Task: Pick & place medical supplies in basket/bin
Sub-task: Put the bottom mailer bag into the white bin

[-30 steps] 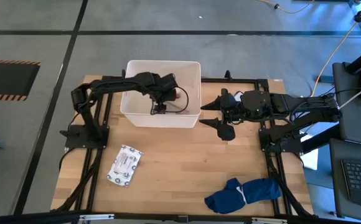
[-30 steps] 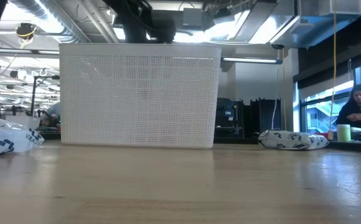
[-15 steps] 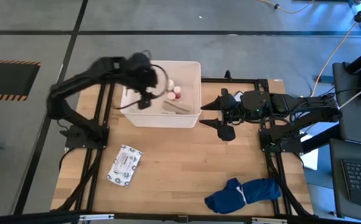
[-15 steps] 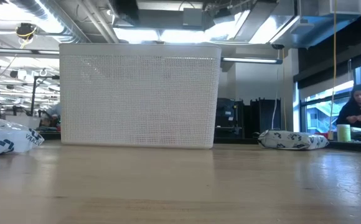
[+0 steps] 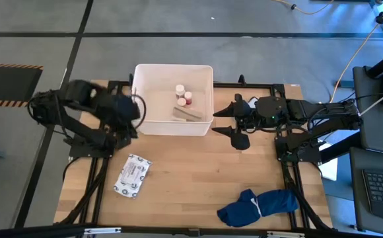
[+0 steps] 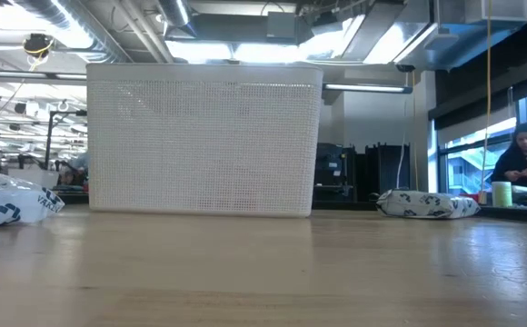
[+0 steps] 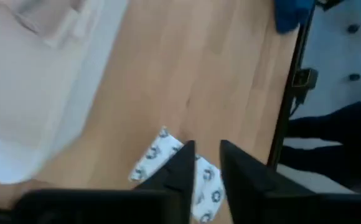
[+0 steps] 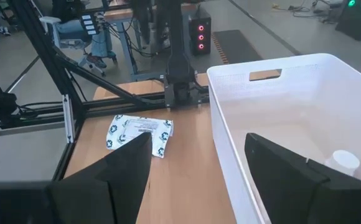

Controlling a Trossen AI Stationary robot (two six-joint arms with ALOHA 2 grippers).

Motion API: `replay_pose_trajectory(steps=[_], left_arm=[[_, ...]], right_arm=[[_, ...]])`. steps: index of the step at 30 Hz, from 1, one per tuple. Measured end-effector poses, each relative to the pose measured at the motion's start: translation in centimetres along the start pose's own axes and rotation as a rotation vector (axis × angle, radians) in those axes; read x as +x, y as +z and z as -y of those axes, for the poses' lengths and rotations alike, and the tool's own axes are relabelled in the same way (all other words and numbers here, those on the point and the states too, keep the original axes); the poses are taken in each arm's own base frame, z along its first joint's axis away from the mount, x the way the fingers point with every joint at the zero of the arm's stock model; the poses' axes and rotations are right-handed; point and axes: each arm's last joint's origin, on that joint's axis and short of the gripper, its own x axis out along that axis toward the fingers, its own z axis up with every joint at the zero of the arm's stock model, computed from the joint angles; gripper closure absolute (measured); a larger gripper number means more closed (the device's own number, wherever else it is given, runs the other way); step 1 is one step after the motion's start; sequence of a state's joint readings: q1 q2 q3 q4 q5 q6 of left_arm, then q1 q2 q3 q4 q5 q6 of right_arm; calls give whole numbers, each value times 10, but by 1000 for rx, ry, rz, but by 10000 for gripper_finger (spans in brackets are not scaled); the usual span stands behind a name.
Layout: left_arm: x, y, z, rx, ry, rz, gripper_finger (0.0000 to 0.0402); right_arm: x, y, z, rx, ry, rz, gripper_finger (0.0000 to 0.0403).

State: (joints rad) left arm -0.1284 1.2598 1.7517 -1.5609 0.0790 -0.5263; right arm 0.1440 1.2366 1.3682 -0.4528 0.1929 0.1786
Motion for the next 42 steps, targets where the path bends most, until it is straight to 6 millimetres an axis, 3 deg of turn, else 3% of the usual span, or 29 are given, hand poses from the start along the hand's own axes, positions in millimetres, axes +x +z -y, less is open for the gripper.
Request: replay_pose_trajectory(steps=[4, 12, 23, 32, 42], left_arm=[[26, -16, 11, -45, 42, -111, 393], [102, -57, 10, -258, 214, -402, 400], [185, -99, 9, -411, 155, -456, 400], [215, -132, 1, -489, 194, -488, 399], [239, -156, -16, -519, 181, -561, 400]], right_arm=[[5, 0, -1, 3, 3, 9, 144], [37, -13, -5, -13, -9, -69, 144], [96, -52, -20, 188, 59, -269, 144], [127, -85, -43, 327, -2, -368, 144], [148, -110, -47, 479, -66, -460, 144]])
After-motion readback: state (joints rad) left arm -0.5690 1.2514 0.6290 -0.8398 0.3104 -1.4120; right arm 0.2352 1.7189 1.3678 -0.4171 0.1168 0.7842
